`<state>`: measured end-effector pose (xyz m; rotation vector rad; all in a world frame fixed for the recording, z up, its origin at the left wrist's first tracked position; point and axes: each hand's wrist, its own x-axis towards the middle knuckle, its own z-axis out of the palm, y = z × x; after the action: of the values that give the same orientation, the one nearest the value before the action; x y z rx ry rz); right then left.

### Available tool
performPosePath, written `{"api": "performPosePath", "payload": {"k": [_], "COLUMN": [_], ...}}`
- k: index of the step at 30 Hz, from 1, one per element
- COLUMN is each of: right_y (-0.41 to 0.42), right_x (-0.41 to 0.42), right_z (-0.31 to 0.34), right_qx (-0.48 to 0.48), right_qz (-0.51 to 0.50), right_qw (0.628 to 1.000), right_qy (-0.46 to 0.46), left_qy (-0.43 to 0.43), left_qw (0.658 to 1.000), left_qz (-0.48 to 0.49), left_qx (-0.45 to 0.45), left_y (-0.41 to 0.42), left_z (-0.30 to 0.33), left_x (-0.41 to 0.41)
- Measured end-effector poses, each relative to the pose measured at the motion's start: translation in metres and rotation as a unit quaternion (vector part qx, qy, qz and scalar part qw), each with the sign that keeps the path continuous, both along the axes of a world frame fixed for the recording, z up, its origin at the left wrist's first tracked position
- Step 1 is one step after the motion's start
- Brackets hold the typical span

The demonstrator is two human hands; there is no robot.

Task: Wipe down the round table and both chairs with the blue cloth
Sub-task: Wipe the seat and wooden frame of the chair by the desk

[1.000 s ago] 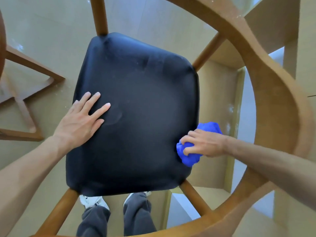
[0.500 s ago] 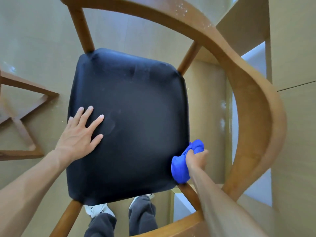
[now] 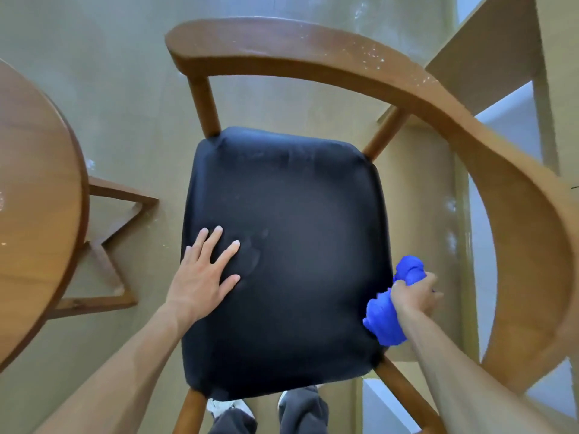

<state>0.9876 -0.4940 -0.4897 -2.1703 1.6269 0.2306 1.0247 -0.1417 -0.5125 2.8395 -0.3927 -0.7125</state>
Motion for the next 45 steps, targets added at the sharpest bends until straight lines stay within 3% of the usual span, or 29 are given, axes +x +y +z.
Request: {"api": "performPosePath", "payload": {"k": [2,5,9,12,14,18,20,21,22,24,26,28,29,30,32,35,37,39,40,41,42,43,45], "right_y": [0.034,0.091,0.170,0.229,0.251,0.240,0.221,0.213,0.207,0.194,0.180,0.166,0.166,0.170,0.188,0.199,0.180,0.142,0.122,0.104,0.088,0.075,0.055], "right_x": [-0.003,-0.002,0.073,0.092,0.053,-0.037,-0.015,0.009,0.037,0.103,0.167,0.212,0.223,0.223,0.193,0.107,0.054,0.044,0.060,0.084,0.113,0.146,0.207], "right_z": [-0.001,0.004,-0.002,-0.006,-0.006,-0.008,-0.014,-0.015,-0.014,-0.011,-0.012,-0.016,-0.018,-0.018,-0.017,-0.018,-0.018,-0.020,-0.018,-0.015,-0.014,-0.012,-0.009], "right_qx": [-0.015,0.008,0.076,0.017,-0.032,0.027,0.003,-0.025,-0.054,-0.111,-0.158,-0.138,-0.107,-0.096,-0.110,-0.025,-0.008,-0.038,-0.057,-0.081,-0.113,-0.141,-0.171], "right_qz": [0.021,0.139,0.344,0.487,0.596,0.822,0.880,0.889,0.886,0.845,0.749,0.603,0.538,0.515,0.578,0.689,0.773,0.850,0.869,0.870,0.852,0.808,0.644], "right_qw": [1.000,0.984,0.923,0.867,0.796,0.556,0.456,0.431,0.429,0.490,0.621,0.775,0.827,0.843,0.798,0.706,0.618,0.504,0.469,0.460,0.484,0.552,0.736], "right_qy": [-0.013,-0.111,-0.155,-0.109,-0.105,-0.119,-0.136,-0.151,-0.165,-0.184,-0.169,-0.132,-0.125,-0.122,-0.129,-0.162,-0.144,-0.147,-0.149,-0.154,-0.161,-0.151,-0.119], "left_qy": [0.002,0.016,0.020,-0.004,-0.011,-0.021,-0.021,-0.022,-0.024,-0.024,-0.018,-0.007,0.001,0.009,0.016,-0.002,-0.028,-0.043,-0.044,-0.043,-0.042,-0.039,-0.037], "left_qw": [1.000,0.997,0.974,0.945,0.924,0.904,0.903,0.904,0.904,0.909,0.921,0.934,0.941,0.947,0.959,0.976,0.981,0.989,0.993,0.996,0.997,0.998,0.997], "left_qz": [0.004,0.035,0.129,0.238,0.305,0.369,0.373,0.372,0.370,0.359,0.332,0.300,0.283,0.268,0.241,0.200,0.182,0.140,0.111,0.081,0.055,0.038,0.032], "left_qx": [-0.016,-0.064,-0.187,-0.227,-0.229,-0.217,-0.212,-0.212,-0.212,-0.210,-0.202,-0.192,-0.186,-0.178,-0.147,-0.090,-0.061,-0.023,-0.001,0.019,0.033,0.044,0.060], "left_y": [0.000,0.004,0.017,0.030,0.038,0.049,0.051,0.051,0.050,0.047,0.041,0.035,0.032,0.031,0.027,0.023,0.023,0.022,0.021,0.019,0.016,0.013,0.007], "left_z": [-0.001,0.000,0.007,0.010,0.012,0.015,0.014,0.013,0.012,0.009,0.004,0.000,-0.002,-0.004,-0.005,0.001,0.007,0.010,0.009,0.007,0.002,-0.005,-0.017], "left_x": [0.001,-0.001,-0.001,-0.004,-0.007,-0.012,-0.013,-0.012,-0.011,-0.012,-0.018,-0.028,-0.031,-0.034,-0.037,-0.034,-0.029,-0.020,-0.016,-0.013,-0.012,-0.012,-0.016]}}
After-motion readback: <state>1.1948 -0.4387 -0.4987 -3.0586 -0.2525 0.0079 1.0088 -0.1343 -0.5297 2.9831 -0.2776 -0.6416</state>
